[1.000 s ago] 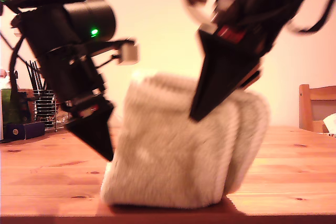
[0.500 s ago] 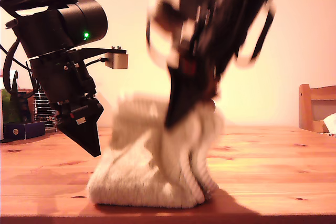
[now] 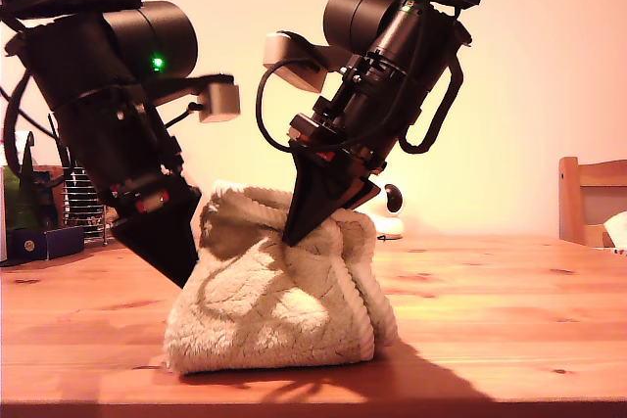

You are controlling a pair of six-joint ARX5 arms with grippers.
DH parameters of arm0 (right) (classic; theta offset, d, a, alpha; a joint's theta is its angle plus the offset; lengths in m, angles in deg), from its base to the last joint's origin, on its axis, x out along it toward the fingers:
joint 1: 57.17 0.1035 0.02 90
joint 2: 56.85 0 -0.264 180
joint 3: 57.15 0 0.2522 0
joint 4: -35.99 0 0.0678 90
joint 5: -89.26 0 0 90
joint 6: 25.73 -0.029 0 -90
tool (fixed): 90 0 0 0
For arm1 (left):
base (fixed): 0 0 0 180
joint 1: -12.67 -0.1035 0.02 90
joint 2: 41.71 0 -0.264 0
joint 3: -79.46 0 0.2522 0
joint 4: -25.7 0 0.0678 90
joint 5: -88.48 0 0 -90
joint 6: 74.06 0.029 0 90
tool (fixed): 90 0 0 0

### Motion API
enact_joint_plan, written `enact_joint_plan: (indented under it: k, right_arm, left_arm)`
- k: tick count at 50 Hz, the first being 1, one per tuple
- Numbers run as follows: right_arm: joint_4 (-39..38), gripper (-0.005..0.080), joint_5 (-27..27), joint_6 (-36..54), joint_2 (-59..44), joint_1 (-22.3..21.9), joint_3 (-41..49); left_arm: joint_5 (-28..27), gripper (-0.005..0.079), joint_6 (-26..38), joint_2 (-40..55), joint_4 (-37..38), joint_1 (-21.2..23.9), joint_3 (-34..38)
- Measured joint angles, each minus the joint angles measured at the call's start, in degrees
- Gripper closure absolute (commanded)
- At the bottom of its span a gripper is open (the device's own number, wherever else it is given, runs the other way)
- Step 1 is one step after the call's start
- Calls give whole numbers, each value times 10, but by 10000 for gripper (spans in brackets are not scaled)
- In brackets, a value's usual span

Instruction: Fold the tea towel in front of you. After folding it, place it to the left side.

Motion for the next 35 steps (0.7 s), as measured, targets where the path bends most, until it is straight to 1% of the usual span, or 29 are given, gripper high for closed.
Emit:
enact_joint_plan:
  k: [7, 12, 16, 24, 31, 35]
  right_arm:
    - [-17, 664, -12, 0, 0, 0, 0]
    - [-27, 593, -15, -1, -1, 0, 0]
    - [-30, 560, -16, -1, -2, 0, 0]
    - [-36, 490, -16, -2, -2, 0, 0]
    - [-48, 488, -40, -2, -2, 0, 0]
    - [-46, 501, -50, -2, -2, -1, 0]
  left_arm:
    - [0, 762, 0, -2, 6, 0, 0]
    - [20, 762, 0, -7, 20, 0, 0]
    - [32, 762, 0, -15, 25, -3, 0]
    - [35, 762, 0, -29, 30, -8, 0]
    - [34, 762, -2, -30, 34, -8, 0]
    - [15, 762, -14, -30, 29, -8, 0]
